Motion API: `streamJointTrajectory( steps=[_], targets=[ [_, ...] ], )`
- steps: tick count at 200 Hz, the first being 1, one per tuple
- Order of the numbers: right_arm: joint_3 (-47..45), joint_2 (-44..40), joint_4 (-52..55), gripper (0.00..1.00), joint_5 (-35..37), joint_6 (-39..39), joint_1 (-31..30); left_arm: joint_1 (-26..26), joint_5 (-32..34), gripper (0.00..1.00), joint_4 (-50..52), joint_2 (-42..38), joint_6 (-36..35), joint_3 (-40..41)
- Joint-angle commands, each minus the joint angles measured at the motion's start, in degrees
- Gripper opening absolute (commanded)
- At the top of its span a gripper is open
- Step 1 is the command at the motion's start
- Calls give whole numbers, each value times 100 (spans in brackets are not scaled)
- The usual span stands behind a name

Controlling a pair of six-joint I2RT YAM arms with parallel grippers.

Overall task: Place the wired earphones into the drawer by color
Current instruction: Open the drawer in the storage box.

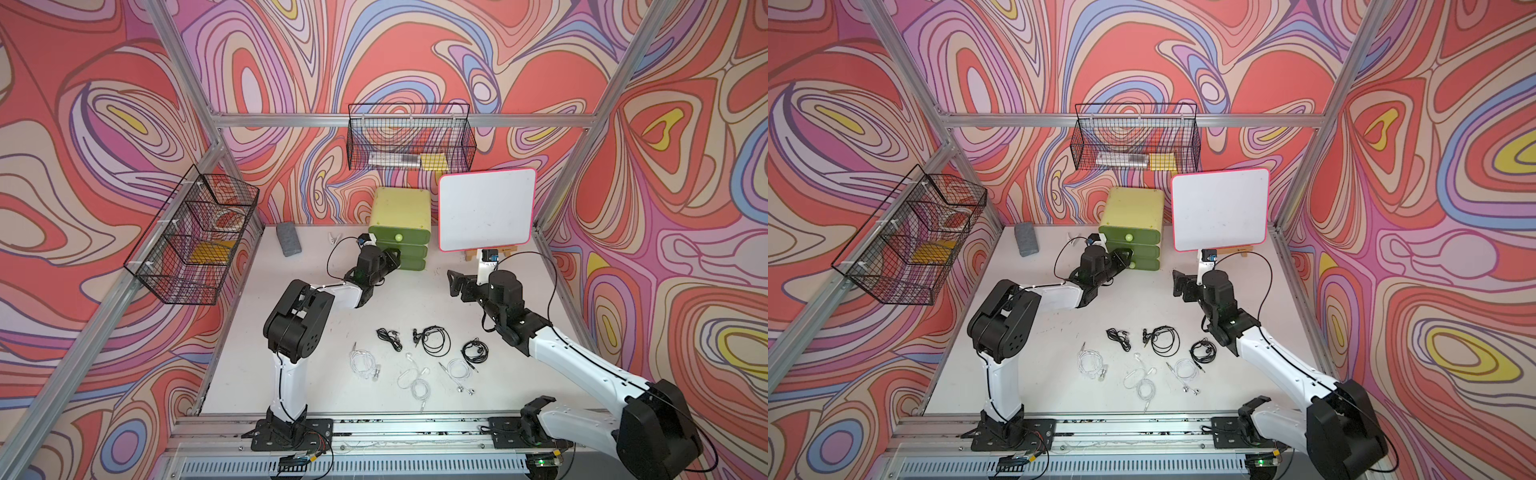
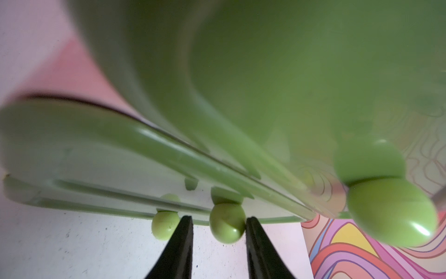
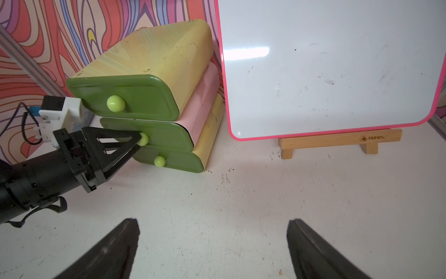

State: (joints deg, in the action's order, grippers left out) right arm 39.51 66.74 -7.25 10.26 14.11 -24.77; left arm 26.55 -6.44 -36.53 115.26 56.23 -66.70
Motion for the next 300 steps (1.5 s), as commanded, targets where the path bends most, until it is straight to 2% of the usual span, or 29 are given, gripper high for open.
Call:
streamJointTrajectory(
  steps=[1, 97, 187, 208, 237, 300],
  targets=[
    [-70, -109, -86, 98, 56, -5, 33, -30, -94, 33, -209, 118, 54, -142],
    [-75, -109, -93, 98, 60, -5, 31, -6, 37, 30, -928, 317, 406, 59],
    [-83, -133, -93, 98, 72, -7, 30, 51, 76, 26, -996, 278, 398, 117],
    [-83, -126, -101, 98, 71, -5, 31, 60, 72, 26, -996, 277, 407, 131],
    [-83, -126, -102, 98, 66, -5, 27, 78, 76, 33, -996, 311, 420, 122],
    [-83, -126, -102, 98, 70, -7, 34, 78, 62, 34, -1005, 400, 451, 70]
  ],
)
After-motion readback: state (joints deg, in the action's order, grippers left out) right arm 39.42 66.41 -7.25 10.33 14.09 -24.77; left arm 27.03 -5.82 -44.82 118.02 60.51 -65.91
